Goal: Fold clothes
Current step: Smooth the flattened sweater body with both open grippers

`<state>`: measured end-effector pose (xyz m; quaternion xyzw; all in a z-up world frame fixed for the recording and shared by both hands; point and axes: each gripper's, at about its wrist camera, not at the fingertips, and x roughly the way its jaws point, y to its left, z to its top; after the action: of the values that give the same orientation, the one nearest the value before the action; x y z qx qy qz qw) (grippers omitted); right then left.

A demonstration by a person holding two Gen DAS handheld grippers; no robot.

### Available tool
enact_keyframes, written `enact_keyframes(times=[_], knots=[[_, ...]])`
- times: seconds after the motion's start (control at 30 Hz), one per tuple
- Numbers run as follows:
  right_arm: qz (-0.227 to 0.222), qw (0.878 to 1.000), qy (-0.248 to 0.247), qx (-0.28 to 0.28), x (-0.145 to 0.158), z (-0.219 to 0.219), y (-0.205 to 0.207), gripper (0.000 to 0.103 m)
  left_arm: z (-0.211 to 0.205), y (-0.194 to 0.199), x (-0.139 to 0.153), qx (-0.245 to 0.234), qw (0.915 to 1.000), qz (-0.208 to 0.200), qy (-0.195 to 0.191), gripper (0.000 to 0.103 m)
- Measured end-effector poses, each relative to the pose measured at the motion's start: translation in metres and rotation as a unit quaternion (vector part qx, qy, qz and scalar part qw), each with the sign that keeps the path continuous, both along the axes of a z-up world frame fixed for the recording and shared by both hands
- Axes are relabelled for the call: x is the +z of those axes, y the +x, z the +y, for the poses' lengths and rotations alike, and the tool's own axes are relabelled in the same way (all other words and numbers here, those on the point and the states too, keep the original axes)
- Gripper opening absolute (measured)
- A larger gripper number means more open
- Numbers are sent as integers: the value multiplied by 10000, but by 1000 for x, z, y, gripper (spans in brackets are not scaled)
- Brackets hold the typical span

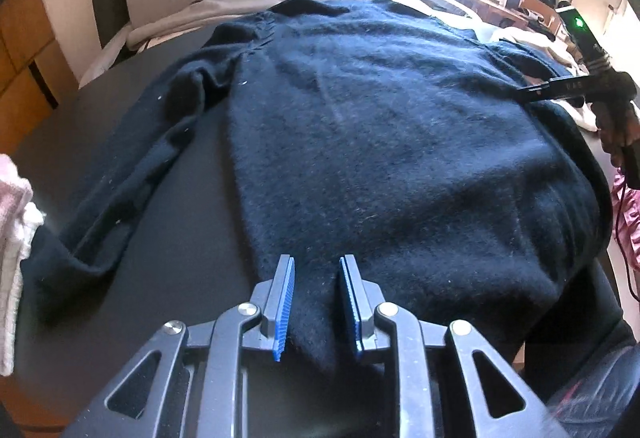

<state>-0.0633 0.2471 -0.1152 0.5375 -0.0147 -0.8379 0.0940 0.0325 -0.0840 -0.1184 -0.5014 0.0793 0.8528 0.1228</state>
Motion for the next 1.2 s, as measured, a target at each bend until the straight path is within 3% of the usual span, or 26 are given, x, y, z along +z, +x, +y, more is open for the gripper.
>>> enact_keyframes(times=[0.07,0.2,0.43,0.53,0.63,0.8,0.93,1.07,1.2], knots=[[161,9995,263,41,0,2,8,55,-6,1,1,4,10000,-41,-35,25],[313,9992,245,9,1,1,17,58,-12,1,8,127,9998,-116,-26,24],[358,9980,526,-67,8,-5,10,62,5,10,37,140,9991,397,-61,24],[766,9950,637,60,23,-20,12,62,14,12,44,43,9987,504,-79,24],[1073,9924,369,468,43,-39,36,62,19,15,36,-35,9993,347,-126,24],[716,9923,454,899,27,-51,78,62,-3,32,11,115,9991,-258,-304,24],[356,9932,468,1001,7,-46,109,63,-30,51,5,328,9981,-519,-99,25],[523,9946,292,844,2,-27,130,68,-45,60,4,489,9961,-736,-36,25],[591,9944,298,824,0,-22,136,73,-56,46,19,794,9921,-607,759,24]])
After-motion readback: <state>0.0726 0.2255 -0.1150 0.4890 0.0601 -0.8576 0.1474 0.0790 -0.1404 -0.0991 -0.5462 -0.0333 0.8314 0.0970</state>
